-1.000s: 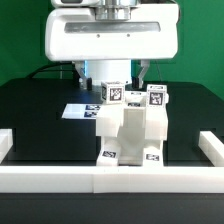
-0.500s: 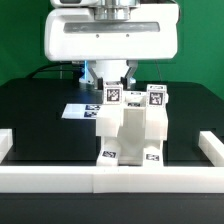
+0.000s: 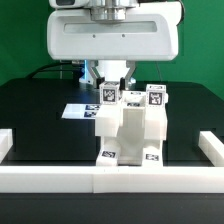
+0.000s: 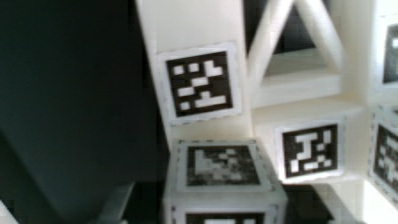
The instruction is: Assemble chair
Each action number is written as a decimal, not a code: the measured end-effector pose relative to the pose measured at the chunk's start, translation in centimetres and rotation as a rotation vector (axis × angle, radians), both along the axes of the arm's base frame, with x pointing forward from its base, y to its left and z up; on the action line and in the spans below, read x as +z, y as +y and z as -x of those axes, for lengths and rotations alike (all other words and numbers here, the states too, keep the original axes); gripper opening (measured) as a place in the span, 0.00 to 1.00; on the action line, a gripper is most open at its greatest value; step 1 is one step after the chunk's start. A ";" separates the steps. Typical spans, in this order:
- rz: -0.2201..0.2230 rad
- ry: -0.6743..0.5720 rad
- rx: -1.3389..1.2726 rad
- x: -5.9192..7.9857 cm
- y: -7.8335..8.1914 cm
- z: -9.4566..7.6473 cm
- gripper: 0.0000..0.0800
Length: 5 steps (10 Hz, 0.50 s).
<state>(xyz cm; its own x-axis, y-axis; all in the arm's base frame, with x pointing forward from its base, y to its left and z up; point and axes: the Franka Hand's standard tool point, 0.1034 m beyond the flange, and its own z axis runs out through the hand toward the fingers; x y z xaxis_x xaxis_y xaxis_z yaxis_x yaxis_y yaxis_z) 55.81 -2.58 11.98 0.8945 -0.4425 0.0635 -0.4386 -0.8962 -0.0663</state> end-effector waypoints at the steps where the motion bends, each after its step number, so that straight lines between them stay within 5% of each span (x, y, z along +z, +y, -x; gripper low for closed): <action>1: -0.010 0.003 -0.100 0.0 0.0 0.0 0.36; 5: -0.049 0.013 -0.489 -0.1 0.2 -0.1 0.36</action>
Offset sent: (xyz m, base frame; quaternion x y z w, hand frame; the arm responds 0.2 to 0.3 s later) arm -0.0034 -0.0008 -0.0081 -0.0071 -0.0274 0.2138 0.9765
